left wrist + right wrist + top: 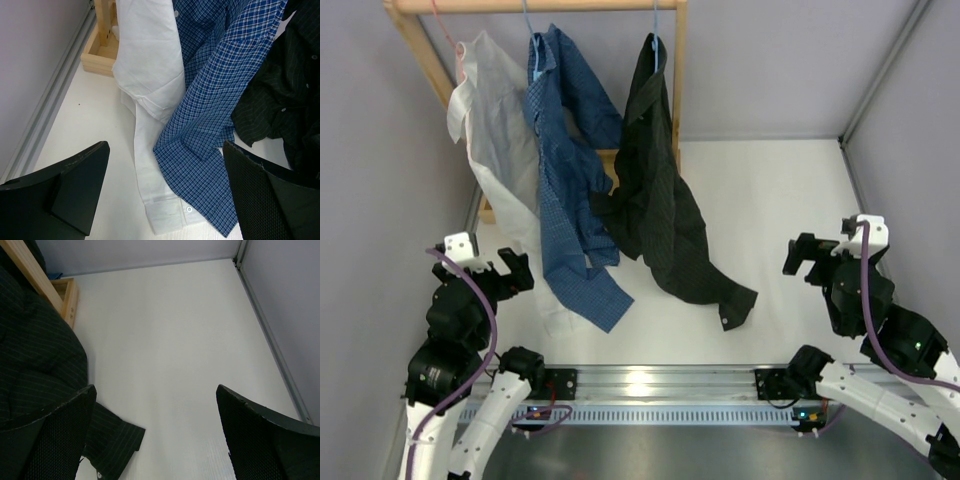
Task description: Place the shirt on the hanger
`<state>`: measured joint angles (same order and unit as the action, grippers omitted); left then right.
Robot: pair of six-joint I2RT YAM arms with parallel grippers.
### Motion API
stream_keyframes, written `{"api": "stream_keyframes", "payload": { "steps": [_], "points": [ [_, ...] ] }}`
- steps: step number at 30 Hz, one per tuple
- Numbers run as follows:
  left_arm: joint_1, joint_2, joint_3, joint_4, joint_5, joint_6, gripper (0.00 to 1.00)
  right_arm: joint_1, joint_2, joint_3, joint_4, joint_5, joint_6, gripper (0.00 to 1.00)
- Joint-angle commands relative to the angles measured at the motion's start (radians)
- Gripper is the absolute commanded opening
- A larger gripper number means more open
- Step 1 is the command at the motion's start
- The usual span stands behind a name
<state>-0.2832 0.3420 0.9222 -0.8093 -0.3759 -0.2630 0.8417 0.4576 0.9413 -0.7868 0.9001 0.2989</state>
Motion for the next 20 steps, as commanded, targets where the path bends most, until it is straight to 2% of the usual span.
{"api": "stream_keyframes", "payload": {
  "steps": [1, 20],
  "points": [
    [-0.001, -0.006, -0.009, 0.045, 0.012, 0.004, 0.98, 0.005, 0.016, 0.004, 0.055, 0.0, 0.011, 0.99],
    [-0.001, -0.015, -0.013, 0.047, 0.008, 0.004, 0.98, 0.005, 0.007, -0.013, 0.089, -0.009, -0.003, 0.99]
  ]
}}
